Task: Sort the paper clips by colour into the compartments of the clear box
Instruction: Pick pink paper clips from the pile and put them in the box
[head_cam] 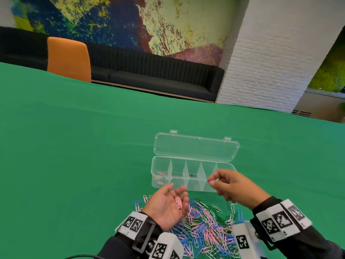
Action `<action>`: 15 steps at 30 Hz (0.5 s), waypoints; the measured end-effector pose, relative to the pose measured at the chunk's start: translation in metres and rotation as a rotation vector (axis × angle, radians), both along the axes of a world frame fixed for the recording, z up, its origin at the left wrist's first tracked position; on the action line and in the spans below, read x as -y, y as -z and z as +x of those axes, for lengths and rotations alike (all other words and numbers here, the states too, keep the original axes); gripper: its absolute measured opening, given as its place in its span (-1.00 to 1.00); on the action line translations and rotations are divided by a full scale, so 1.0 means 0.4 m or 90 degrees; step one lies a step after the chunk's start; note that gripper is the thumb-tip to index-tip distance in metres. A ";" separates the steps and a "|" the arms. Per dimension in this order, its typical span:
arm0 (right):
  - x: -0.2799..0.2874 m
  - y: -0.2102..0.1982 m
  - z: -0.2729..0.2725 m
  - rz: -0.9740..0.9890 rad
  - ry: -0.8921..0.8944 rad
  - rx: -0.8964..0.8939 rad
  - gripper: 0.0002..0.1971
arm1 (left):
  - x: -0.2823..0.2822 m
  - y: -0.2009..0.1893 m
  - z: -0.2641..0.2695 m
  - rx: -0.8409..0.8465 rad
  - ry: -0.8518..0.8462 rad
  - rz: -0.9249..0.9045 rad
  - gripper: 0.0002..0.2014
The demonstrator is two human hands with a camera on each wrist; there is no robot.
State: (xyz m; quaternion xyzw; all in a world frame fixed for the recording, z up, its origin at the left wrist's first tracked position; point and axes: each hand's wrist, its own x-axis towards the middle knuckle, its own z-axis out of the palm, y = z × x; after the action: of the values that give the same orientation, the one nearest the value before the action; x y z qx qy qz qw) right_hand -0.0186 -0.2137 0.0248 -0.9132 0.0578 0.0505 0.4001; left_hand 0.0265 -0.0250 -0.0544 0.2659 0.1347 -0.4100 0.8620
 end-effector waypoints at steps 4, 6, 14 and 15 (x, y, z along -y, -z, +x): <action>0.014 0.036 -0.018 0.037 0.009 -0.032 -0.95 | -0.020 -0.077 0.053 0.102 -0.049 0.037 -0.65; 0.017 0.044 -0.026 0.059 0.007 -0.030 -0.95 | -0.025 -0.134 0.097 0.171 -0.104 0.072 -0.65; 0.054 0.036 -0.049 0.155 -0.012 0.005 -0.93 | -0.040 -0.169 0.169 0.422 -0.240 0.338 -0.61; 0.060 0.036 -0.049 0.164 -0.014 0.008 -0.93 | -0.049 -0.159 0.166 0.425 -0.245 0.344 -0.61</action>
State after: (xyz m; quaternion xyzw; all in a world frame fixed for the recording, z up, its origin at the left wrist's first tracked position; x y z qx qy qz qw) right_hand -0.0380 -0.2379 0.0104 -0.8553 0.0384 0.0561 0.5137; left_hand 0.0929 -0.0054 0.0093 0.5682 -0.0012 -0.0853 0.8185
